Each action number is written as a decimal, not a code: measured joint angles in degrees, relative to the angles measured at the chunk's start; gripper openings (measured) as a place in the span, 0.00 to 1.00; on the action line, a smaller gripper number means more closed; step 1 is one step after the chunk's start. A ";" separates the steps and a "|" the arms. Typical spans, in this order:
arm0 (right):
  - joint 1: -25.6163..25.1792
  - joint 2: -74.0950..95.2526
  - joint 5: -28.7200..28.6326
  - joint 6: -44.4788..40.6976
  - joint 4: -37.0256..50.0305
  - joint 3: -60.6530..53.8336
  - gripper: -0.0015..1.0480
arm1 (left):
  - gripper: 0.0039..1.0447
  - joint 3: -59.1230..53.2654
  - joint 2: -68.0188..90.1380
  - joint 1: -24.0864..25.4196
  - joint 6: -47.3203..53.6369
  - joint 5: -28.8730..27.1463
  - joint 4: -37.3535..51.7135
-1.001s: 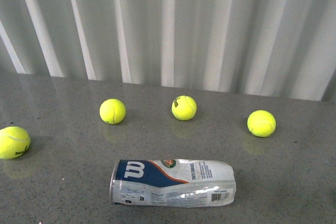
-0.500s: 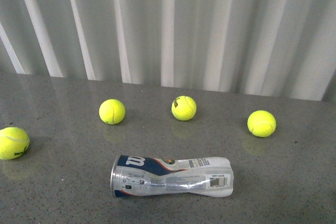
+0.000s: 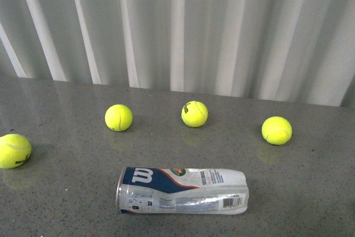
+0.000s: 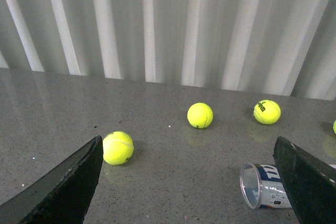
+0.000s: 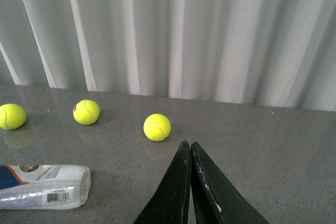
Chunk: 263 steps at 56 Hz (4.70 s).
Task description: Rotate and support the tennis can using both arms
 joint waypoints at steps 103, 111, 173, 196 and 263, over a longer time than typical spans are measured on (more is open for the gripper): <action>0.00 -0.28 0.02 0.13 0.00 -0.39 0.93 | 0.94 36.94 113.57 -7.74 -22.95 20.55 39.12; 0.00 -0.28 0.02 0.13 0.00 -0.39 0.93 | 0.94 36.85 116.32 -9.99 -24.35 20.04 42.27; 0.00 -0.28 0.02 0.13 0.00 -0.39 0.93 | 0.05 36.74 125.63 -17.73 -44.28 23.10 63.08; 0.00 -0.28 0.02 0.13 0.00 -0.39 0.93 | 0.03 38.03 91.30 -16.63 -11.91 34.49 22.82; 0.00 -0.28 0.02 0.13 0.00 -0.39 0.93 | 0.03 84.96 105.92 -31.08 74.49 -0.50 -52.24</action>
